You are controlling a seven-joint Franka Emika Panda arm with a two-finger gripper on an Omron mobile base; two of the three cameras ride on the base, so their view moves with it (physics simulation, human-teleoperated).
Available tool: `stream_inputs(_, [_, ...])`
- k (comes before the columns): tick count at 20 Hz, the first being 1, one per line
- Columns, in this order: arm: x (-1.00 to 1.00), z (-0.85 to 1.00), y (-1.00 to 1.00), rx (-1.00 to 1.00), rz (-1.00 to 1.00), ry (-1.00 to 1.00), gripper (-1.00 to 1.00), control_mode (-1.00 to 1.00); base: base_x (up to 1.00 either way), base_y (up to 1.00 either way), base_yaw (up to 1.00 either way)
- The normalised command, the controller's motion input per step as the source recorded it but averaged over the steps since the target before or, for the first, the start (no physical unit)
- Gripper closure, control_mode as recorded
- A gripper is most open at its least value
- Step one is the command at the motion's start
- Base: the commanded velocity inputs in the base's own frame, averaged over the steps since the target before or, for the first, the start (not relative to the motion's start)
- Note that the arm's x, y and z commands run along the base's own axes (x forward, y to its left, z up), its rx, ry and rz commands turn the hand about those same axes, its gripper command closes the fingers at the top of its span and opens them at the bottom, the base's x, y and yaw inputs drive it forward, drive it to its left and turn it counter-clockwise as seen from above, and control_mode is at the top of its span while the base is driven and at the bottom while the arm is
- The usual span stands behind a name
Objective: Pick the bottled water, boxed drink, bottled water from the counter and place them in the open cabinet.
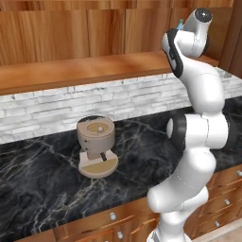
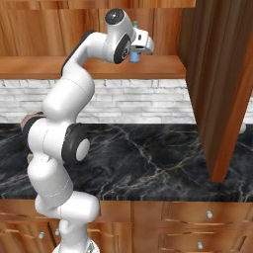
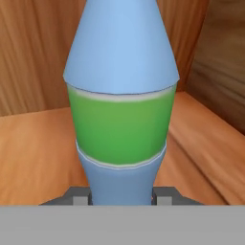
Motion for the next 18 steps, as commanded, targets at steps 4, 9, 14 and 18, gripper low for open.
stream_inputs(4, [0.11, -0.06, -0.01, 0.00, 0.00, -0.05, 1.00, -1.00, 0.00, 0.00, 0.00])
stream_inputs(9, [0.05, -0.09, -0.01, 0.00, 0.00, -0.07, 1.00, -1.00, 0.00, 0.00, 0.00])
stream_inputs(14, [0.01, -0.21, 0.00, 0.00, 0.00, 0.00, 1.00, -1.00, 0.00, 0.00, 0.00])
stream_inputs(18, [0.00, -0.19, 0.00, 0.00, 0.00, 0.00, 1.00, -1.00, 0.00, 0.00, 0.00])
